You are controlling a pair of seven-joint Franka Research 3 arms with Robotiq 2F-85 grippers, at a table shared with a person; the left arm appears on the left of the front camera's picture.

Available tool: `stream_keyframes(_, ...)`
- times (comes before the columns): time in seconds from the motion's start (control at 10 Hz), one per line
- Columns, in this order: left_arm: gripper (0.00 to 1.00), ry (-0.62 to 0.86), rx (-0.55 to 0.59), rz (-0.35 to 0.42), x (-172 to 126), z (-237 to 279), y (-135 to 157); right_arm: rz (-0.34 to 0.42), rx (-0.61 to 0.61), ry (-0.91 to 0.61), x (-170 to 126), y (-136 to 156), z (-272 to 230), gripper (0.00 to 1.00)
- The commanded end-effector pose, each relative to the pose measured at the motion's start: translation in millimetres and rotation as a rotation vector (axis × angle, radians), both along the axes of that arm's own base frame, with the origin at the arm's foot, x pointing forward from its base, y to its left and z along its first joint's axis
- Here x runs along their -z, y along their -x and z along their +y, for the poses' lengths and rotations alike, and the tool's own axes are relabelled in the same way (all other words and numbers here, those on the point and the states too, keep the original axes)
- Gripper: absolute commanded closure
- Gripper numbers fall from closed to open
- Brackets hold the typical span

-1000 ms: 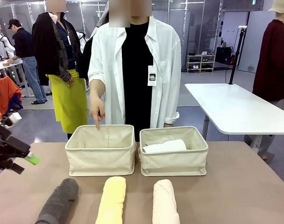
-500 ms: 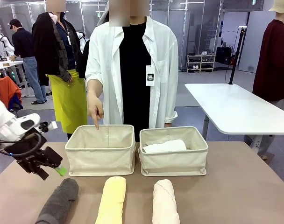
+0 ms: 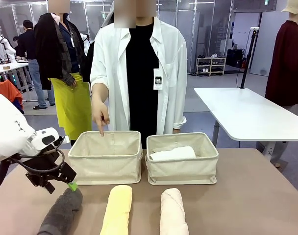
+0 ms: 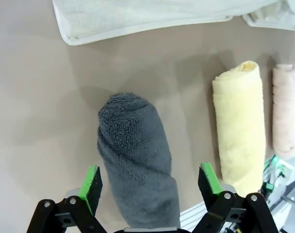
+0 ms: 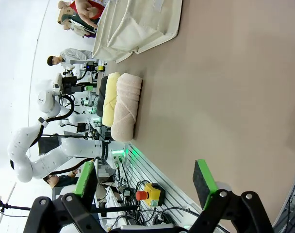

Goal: Divide the towels into two baskets.
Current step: Pick up one hotel-folded towel from the bottom of the table and place it in the Fabric basket indicated by the person.

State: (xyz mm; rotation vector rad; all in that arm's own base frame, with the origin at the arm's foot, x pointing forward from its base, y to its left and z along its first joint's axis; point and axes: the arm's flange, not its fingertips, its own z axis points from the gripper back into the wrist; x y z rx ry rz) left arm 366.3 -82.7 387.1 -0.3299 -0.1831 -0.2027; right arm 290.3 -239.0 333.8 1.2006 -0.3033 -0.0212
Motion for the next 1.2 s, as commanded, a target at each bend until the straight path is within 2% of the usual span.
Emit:
stream_keyframes(0.0,0.00,0.009,-0.041,0.030,57.0,7.2,80.5,-0.010,0.003,0.001,-2.8,2.3,1.6,0.00)
stream_keyframes(0.2,0.00,-0.015,-0.036,0.082,70.4,11.0,81.9,-0.010,0.003,0.001,-2.8,2.3,1.6,0.00)
stream_keyframes(0.5,0.00,-0.019,-0.015,0.108,85.1,10.9,80.5,-0.010,0.003,0.001,-2.8,2.3,1.6,0.00)
stream_keyframes(0.6,0.00,0.023,-0.005,0.127,89.4,9.6,78.7,-0.010,0.003,0.001,-2.8,2.3,1.6,0.00)
stream_keyframes(0.7,0.00,0.074,0.018,0.185,91.7,8.5,78.2,-0.010,0.003,0.001,-2.8,2.3,1.6,0.00)
stream_keyframes(1.1,0.00,0.057,0.041,0.193,93.8,9.1,77.6,-0.010,0.003,0.001,-2.8,2.3,1.6,0.00)
